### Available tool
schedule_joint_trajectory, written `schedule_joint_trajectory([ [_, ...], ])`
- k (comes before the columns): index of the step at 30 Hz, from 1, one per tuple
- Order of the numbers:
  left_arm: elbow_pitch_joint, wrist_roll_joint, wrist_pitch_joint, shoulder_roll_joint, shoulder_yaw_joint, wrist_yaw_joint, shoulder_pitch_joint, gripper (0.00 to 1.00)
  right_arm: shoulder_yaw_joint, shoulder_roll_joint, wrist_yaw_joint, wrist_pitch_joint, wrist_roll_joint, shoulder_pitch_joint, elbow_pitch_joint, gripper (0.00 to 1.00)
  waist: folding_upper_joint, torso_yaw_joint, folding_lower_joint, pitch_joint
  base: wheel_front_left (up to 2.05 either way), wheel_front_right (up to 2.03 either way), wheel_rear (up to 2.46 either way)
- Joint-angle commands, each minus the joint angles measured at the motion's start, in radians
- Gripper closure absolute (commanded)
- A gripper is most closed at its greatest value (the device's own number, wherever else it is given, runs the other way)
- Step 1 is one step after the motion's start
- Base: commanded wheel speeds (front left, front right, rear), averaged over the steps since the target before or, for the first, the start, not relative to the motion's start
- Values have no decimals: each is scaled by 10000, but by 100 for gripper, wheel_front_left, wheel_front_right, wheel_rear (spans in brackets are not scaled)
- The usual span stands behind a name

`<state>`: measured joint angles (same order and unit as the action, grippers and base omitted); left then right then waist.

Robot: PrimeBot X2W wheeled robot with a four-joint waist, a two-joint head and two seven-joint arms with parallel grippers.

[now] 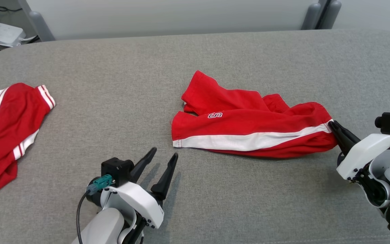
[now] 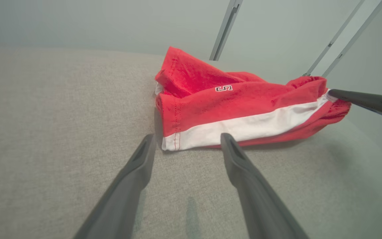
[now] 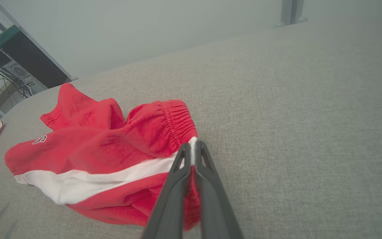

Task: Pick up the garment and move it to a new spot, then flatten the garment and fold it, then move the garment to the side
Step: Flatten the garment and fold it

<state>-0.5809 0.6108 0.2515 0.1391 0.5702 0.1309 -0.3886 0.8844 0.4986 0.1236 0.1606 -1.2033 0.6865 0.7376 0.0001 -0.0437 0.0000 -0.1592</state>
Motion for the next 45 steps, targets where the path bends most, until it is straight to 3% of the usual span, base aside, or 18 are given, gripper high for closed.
schedule_joint_trajectory([
  [1, 1, 172, 103, 203, -154, -2, -440, 0, 31, 120, 71, 173, 50, -172, -24, 100, -1, -84, 0, -88, 0, 0, 0],
  [6, -781, 1012, 103, 447, 593, -2, -1185, 0, 2, -186, 71, 336, 78, -83, 57, 100, -1, -274, 0, -404, 0, 0, 0],
  [13, -1303, 1044, 103, 712, 1467, -2, -1822, 0, 138, -430, 71, 402, 267, 153, 4, 100, -1, -541, 0, -870, 0, 0, 0],
  [33, -1250, 990, 103, 1011, 1894, -2, -2610, 2, 291, -708, 71, 490, 400, 660, -211, 100, -1, -1014, 0, -1622, 0, 0, 0],
  [34, -1198, 1028, 103, 1026, 1925, -2, -2619, 17, 287, -716, 71, 499, 395, 668, -202, 100, -1, -1025, 0, -1637, 0, 0, 0],
  [35, -1174, 1051, 103, 1048, 1978, -2, -2629, 57, 286, -722, 71, 508, 392, 674, -196, 100, -1, -1034, 0, -1652, 0, 0, 0],
  [37, -1100, 1122, 103, 1086, 2090, -2, -2650, 100, 285, -737, 71, 529, 393, 689, -177, 100, -1, -1049, 0, -1675, 0, 0, 0],
  [45, -349, 1760, 103, 1323, 2273, -2, -2561, 100, 254, -707, 71, 685, 378, 684, -236, 100, -1, -882, 0, -1539, 0, 0, 0],
])
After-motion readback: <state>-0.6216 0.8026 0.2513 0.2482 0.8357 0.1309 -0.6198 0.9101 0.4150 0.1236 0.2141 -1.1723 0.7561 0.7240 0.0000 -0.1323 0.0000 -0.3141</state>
